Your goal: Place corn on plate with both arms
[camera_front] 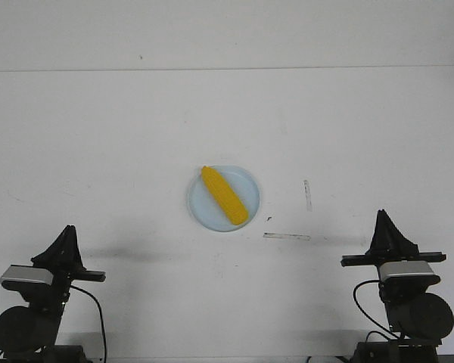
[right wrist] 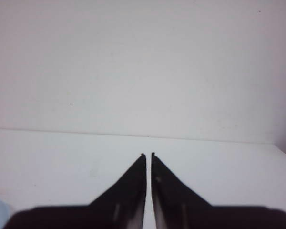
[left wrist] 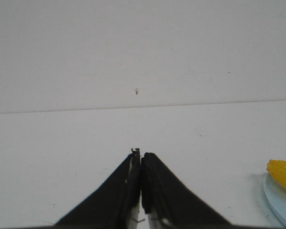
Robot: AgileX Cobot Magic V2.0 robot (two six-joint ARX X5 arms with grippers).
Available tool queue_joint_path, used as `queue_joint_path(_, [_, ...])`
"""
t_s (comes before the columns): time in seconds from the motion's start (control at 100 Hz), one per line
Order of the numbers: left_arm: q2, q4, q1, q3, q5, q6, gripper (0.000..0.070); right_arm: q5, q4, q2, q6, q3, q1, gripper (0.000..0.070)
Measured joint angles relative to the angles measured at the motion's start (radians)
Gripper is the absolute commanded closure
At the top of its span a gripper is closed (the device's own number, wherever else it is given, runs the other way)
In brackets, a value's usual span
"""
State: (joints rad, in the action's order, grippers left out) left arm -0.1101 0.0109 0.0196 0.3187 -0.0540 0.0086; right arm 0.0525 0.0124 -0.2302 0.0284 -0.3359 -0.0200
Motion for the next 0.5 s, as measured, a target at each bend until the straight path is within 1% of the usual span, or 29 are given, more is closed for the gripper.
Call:
queue_joint_path(0.12, [0.0, 0.003, 0.0, 0.0, 0.003, 0.0, 0.0699, 0.0, 0.0, 0.0, 0.0, 0.0, 0.0, 0.0684])
queue_joint_path(0.33, [0.0, 0.027, 0.0, 0.0, 0.051, 0.0, 0.0699, 0.0, 0.0, 0.0, 0.0, 0.0, 0.0, 0.0684])
queue_joint_path(0.5, [0.018, -0.043, 0.0, -0.075, 0.056, 0.0, 0.0699, 0.0, 0.0, 0.0, 0.0, 0.0, 0.0, 0.0684])
